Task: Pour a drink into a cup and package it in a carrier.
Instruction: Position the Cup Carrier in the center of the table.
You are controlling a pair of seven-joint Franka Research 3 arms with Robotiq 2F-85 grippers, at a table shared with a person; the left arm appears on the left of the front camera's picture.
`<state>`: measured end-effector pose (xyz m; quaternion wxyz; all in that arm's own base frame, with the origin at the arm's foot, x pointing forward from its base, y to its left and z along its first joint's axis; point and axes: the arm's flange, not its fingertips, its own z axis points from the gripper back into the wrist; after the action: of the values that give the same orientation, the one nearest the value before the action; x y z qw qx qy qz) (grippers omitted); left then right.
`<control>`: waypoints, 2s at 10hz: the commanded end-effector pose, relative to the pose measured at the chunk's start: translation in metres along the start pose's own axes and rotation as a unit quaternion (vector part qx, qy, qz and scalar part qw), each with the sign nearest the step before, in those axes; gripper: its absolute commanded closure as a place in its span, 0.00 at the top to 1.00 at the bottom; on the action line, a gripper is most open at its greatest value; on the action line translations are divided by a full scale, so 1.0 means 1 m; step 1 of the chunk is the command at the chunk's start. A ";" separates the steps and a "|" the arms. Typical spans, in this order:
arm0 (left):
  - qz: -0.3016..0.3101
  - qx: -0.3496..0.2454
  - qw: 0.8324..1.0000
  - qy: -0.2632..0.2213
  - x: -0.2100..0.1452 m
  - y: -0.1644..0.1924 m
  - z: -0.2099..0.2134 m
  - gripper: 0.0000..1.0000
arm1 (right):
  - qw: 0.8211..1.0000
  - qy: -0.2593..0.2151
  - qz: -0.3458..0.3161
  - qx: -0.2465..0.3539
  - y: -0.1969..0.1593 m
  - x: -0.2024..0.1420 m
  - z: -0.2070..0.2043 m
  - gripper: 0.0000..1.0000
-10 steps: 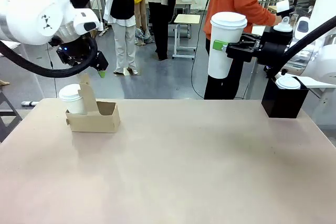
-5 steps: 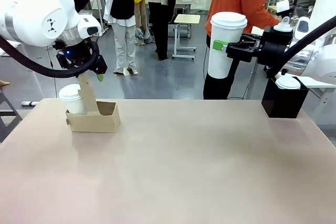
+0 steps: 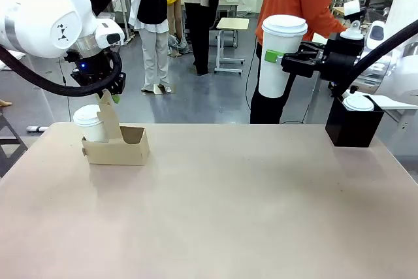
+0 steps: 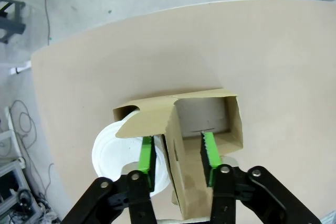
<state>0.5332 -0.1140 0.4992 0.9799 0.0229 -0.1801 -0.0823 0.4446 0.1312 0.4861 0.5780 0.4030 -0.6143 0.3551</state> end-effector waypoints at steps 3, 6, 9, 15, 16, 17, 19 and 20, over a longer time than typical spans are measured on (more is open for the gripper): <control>0.017 0.048 0.999 0.010 0.000 -0.001 -0.002 0.00 | 1.000 -0.008 0.004 0.001 0.001 0.004 -0.002 0.81; 0.015 -0.005 1.000 0.027 0.002 -0.002 -0.002 0.08 | 1.000 -0.008 0.004 0.001 0.001 0.004 -0.002 0.81; 0.008 0.033 0.999 0.006 -0.002 0.002 -0.002 0.08 | 1.000 -0.008 0.004 0.001 0.001 0.004 -0.002 0.81; 0.050 0.036 0.998 0.006 -0.007 -0.013 0.043 0.14 | 1.000 -0.008 0.004 0.001 0.001 0.004 -0.002 0.81; 0.056 0.040 0.998 0.012 -0.009 -0.013 0.044 0.00 | 1.000 -0.008 0.004 0.001 0.001 0.004 -0.002 0.81; 0.060 0.052 0.997 0.005 -0.009 -0.012 0.041 0.00 | 1.000 -0.008 0.004 0.001 0.001 0.004 -0.002 0.81; 0.061 0.048 0.997 0.013 -0.007 -0.004 0.030 0.00 | 1.000 -0.008 0.004 0.001 0.001 0.004 -0.002 0.81; 0.058 0.054 0.997 0.019 -0.006 -0.001 0.026 0.00 | 1.000 -0.008 0.004 0.001 0.001 0.004 -0.002 0.81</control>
<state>0.5131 -0.1163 0.5215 0.9845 0.0534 -0.1658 -0.0224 0.4446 0.1311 0.4862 0.5779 0.4029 -0.6145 0.3551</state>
